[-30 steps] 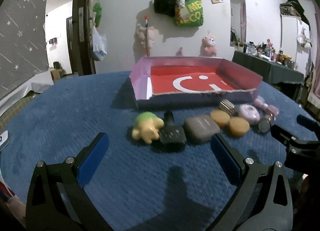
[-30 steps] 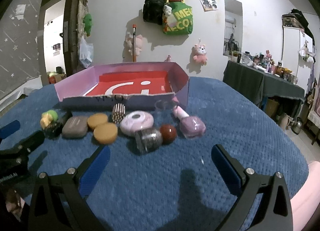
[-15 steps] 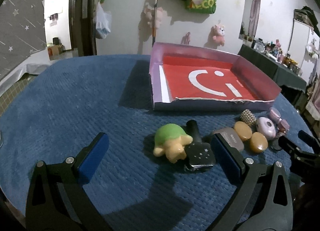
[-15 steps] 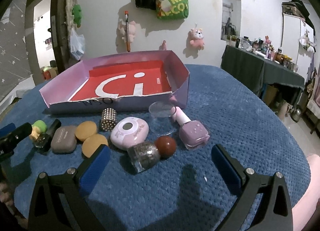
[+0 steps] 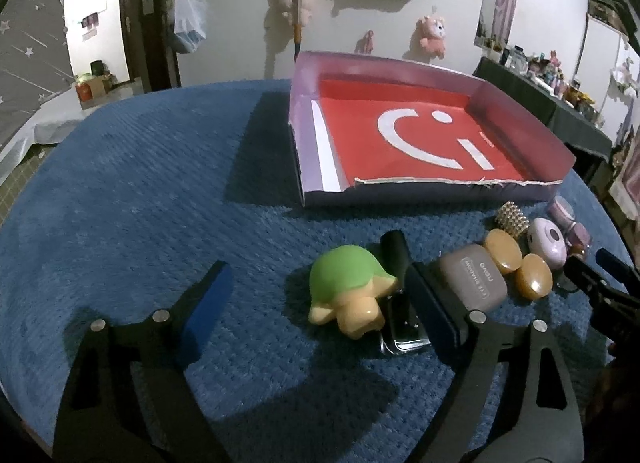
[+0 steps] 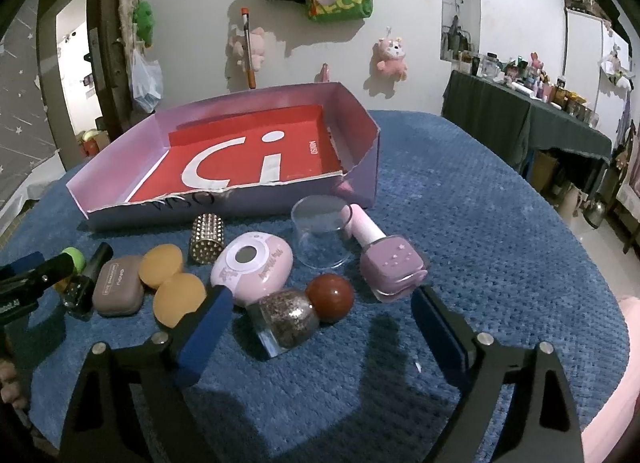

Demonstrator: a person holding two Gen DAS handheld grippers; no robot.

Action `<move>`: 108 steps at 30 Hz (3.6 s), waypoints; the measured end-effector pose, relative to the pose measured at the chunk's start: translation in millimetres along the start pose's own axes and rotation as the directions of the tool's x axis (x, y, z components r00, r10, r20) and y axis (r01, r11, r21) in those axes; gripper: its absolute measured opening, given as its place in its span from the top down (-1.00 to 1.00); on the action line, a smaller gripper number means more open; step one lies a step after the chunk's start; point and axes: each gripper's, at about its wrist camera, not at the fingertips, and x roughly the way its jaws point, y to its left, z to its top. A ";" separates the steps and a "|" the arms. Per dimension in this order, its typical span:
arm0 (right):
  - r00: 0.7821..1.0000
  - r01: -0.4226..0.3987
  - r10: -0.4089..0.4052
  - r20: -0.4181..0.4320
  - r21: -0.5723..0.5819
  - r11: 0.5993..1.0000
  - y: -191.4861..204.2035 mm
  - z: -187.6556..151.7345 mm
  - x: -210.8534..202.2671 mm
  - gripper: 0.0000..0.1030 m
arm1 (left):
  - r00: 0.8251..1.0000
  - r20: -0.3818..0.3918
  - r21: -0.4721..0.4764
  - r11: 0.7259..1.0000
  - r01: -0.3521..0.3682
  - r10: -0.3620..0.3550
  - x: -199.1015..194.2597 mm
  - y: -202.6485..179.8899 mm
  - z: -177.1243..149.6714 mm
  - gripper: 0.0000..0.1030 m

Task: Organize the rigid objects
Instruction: 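Move left tool toward the green turtle toy while right tool approaches the glitter jar and brown ball, then close left tool on the turtle toy while right tool closes on the glitter jar and ball, then carry the turtle toy into the pink box with left tool while right tool releases jar and ball inside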

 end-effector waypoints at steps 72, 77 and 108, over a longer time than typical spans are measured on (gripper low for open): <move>0.969 -0.244 0.246 0.009 -0.090 0.966 -5.9 107.5 34.5 -0.17 | 0.989 0.134 0.261 0.965 0.028 -0.065 -2.0 -56.3 85.1 0.11; 0.962 -0.265 0.256 -0.095 -0.096 0.959 -6.8 127.5 64.0 -0.17 | 0.996 0.052 0.274 0.960 0.059 -0.076 26.9 -59.1 101.7 0.11; 0.933 -0.174 0.048 -0.356 -0.331 0.927 16.2 147.6 121.7 0.43 | 0.982 -0.185 0.377 0.919 0.116 -0.048 104.6 -68.7 114.0 0.09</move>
